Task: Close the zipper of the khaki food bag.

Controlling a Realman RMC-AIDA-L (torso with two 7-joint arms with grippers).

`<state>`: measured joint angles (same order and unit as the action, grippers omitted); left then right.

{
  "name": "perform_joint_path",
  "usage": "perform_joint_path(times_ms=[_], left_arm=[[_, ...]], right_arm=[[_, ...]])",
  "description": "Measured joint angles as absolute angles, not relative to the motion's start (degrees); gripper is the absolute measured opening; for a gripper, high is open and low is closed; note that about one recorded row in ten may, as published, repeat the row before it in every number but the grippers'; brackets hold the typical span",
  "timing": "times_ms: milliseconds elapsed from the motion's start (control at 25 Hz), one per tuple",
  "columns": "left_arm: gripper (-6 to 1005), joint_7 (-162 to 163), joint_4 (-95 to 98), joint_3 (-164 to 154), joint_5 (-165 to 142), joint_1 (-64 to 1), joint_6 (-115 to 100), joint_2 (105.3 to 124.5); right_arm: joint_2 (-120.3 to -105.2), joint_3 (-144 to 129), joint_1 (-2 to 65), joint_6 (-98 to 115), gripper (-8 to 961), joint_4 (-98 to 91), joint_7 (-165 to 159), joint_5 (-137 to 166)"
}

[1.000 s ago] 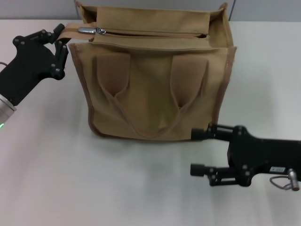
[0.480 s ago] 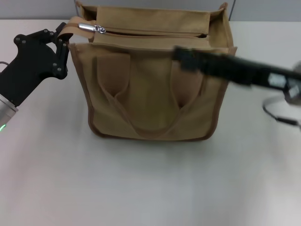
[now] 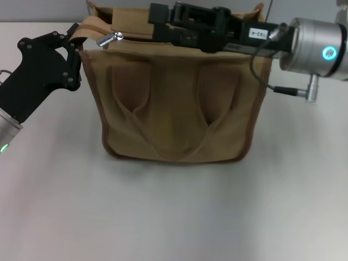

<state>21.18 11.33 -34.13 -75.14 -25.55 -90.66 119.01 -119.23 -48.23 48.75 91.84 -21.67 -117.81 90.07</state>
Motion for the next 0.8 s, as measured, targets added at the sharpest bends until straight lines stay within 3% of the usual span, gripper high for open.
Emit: perform_joint_path(times_ms=[800], left_arm=[[31, 21.6, 11.1, -34.5, -75.1, -25.6, -92.5, 119.03]], right_arm=[[-119.86, -48.5, 45.7, 87.1, 808, -25.0, -36.9, 82.8]])
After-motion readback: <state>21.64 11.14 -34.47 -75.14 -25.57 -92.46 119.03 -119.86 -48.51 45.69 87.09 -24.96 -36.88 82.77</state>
